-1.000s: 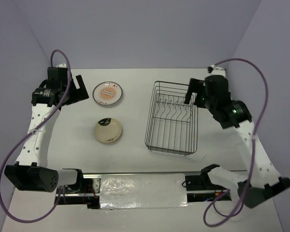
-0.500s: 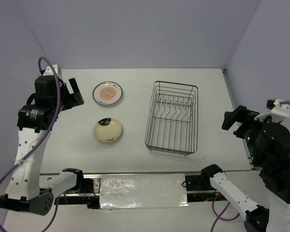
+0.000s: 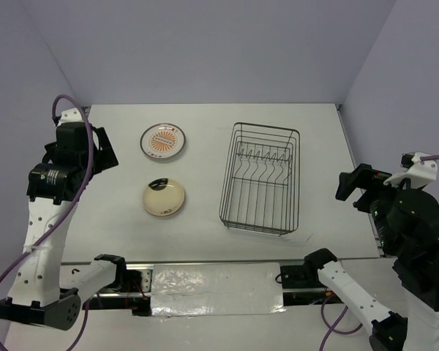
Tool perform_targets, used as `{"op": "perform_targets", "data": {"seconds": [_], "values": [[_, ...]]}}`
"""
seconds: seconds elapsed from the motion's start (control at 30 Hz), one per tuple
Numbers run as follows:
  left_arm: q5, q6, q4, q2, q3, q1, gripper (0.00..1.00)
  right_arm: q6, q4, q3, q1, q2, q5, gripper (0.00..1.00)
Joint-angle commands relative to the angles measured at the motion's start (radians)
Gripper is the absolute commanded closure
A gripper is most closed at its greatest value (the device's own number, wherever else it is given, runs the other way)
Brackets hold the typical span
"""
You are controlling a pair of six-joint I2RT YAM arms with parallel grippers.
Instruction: Unload the plates from the dish rack
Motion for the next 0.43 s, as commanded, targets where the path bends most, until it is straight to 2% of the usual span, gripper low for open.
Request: {"op": "perform_targets", "data": {"seconds": [0.0, 0.4], "values": [[-0.035, -0.006, 0.013, 0.012, 0.044, -0.004, 0.0, 0.014, 0.046, -0.034, -0.002, 0.007, -0.014, 0.0], [-0.001, 0.006, 0.039, 0.028, 0.035, -0.004, 0.01, 0.071, 0.103, -0.169, -0.002, -0.011, -0.03, 0.0]]}}
